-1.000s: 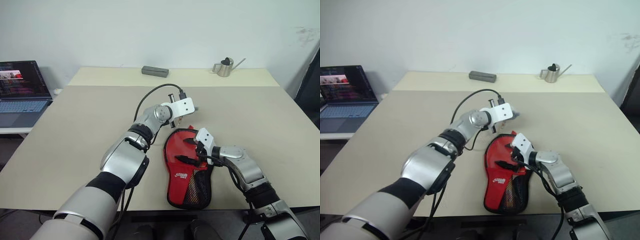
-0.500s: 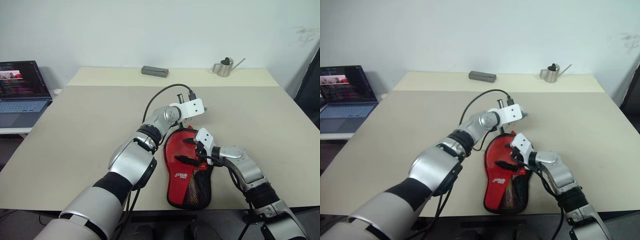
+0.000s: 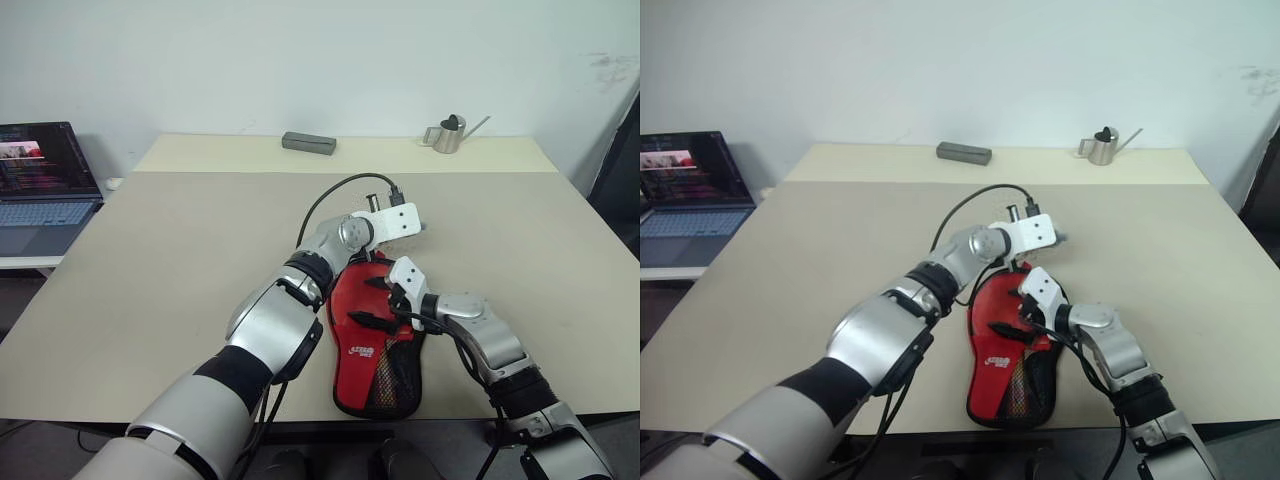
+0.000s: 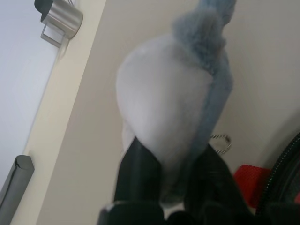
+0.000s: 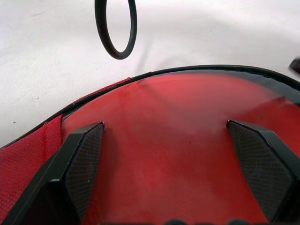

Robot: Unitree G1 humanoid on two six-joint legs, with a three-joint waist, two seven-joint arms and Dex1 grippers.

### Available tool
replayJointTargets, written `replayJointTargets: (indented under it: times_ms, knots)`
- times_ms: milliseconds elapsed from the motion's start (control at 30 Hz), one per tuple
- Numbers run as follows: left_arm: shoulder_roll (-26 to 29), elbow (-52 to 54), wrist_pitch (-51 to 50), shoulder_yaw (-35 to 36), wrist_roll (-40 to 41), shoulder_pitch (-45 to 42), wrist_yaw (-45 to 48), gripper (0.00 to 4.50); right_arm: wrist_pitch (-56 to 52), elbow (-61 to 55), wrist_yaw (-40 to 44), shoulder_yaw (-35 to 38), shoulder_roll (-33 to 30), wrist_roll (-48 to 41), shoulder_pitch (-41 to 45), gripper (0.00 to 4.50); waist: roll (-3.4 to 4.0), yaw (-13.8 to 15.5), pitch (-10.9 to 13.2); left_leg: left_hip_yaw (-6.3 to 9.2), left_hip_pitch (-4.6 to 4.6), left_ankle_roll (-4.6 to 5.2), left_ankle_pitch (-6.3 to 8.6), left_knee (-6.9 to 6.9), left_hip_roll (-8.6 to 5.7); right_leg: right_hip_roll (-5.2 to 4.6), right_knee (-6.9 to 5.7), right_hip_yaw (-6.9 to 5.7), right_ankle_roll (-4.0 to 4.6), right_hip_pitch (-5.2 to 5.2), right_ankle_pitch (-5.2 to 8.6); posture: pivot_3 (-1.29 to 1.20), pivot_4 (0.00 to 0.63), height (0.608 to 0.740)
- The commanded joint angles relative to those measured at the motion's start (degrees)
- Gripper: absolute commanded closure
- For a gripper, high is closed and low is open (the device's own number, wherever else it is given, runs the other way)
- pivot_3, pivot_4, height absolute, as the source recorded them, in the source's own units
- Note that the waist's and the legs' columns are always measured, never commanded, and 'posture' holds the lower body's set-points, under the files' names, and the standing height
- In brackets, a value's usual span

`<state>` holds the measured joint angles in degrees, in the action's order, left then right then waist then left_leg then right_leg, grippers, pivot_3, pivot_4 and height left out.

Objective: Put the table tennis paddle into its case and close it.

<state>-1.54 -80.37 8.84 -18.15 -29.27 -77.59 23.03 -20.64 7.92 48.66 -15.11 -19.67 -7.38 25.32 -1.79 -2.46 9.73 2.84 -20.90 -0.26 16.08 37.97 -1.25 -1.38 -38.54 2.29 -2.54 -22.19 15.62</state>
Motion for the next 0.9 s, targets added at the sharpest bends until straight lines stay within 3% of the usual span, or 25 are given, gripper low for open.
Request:
replayJointTargets:
  times_ms: [33,167,300,633,767,900]
  knots:
    - [0.73,1.74,0.42,0.59,0.66,-0.8,-0.12,2.34,-3.94,3.73,0.36,-4.7,0.09,2.77,-2.94,0.0,0.0,-0.01,0.0,0.0,0.0,0.0,0.0,0.0,0.0,0.0,0.0,0.01,0.0,0.0,0.0,0.0,0.15,0.74]
    - [1.36,1.99,1.91,1.51,1.85,-0.39,2.26,0.96,-3.67,4.25,0.41,-4.54,0.08,2.79,-2.61,0.0,0.0,-0.03,0.0,0.0,0.0,-0.01,0.0,0.0,0.0,0.0,0.0,0.01,0.0,0.0,0.0,0.0,0.15,0.74]
    - [2.23,2.55,4.08,3.17,3.95,-0.31,5.16,0.96,-3.14,5.28,0.47,-4.32,0.13,2.86,-2.07,0.0,0.0,-0.08,0.0,0.0,0.01,-0.01,0.0,0.0,0.0,0.0,0.0,0.0,0.0,0.0,0.0,0.0,0.15,0.74]
    - [2.6,6.57,8.74,12.18,16.73,0.16,24.84,0.96,-1.9,7.4,0.69,-4.04,0.48,3.03,-0.35,0.0,0.01,-0.5,0.0,-0.01,0.03,-0.01,0.0,0.0,0.01,0.0,-0.01,0.01,0.0,0.01,0.0,0.0,0.15,0.74]
    - [5.32,12.08,8.06,16.15,23.65,2.64,35.44,0.96,-2.2,6.63,0.63,-2.84,0.13,2.31,0.09,0.0,0.01,-0.71,0.0,-0.01,0.03,-0.01,0.0,0.0,0.01,0.0,-0.02,0.01,0.01,0.0,0.0,0.0,0.15,0.74]
    - [9.49,19.32,3.62,17.55,27.81,7.65,39.87,0.96,-3.1,4.81,1.0,-1.66,-0.5,1.2,0.22,0.0,0.05,-0.78,-0.02,0.02,0.04,-0.01,0.0,0.0,0.01,0.0,-0.04,0.04,0.02,0.01,-0.01,0.0,0.15,0.74]
